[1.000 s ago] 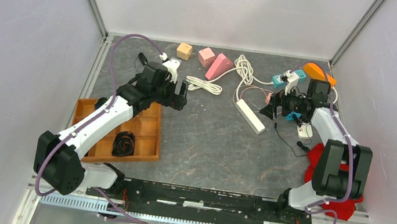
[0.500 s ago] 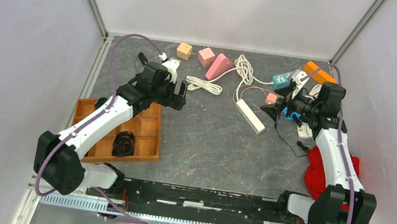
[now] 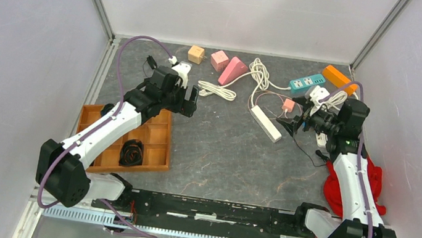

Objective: Pull the plug off the socket
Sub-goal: Reset both arms

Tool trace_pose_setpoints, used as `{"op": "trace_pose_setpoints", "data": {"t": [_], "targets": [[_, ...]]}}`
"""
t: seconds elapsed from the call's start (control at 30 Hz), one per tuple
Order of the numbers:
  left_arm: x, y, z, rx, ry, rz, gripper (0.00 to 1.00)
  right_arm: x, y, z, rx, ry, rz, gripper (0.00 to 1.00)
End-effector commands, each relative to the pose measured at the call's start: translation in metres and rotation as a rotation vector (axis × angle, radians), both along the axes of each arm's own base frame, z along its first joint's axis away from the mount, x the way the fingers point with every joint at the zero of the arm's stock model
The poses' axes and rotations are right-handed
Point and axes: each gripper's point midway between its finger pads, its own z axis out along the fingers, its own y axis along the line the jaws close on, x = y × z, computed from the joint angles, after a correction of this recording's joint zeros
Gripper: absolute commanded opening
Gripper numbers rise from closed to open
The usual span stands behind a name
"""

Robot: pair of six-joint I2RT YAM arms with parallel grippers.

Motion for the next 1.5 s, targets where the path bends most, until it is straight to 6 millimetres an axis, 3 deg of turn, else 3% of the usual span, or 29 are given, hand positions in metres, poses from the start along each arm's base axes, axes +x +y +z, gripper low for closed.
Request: {"op": "trace_pose_setpoints", "data": {"t": [0.0,0.97,1.2,1.47], "targets": [[0.007,0.001,0.017,0.022,-0.081,-0.023,1.00,0.003,-0.003,0.021,-0.009,-0.110,-0.022,0.98],[0.005,-0.004,0.019,0.016,-0.091,-0.045,1.00,-0.008,-0.009,0.045,-0.038,-0.290,-0.088,0.98],[-0.015,-0.038,0.051,-0.216,-0.081,-0.134,1.00,-0.010,-0.015,0.050,-0.082,-0.316,-0.124,0.98],[-0.077,-0.057,0.112,-0.387,-0.182,-0.170,1.00,-0.009,-0.052,0.058,-0.207,-0.267,-0.345,0.98]]}}
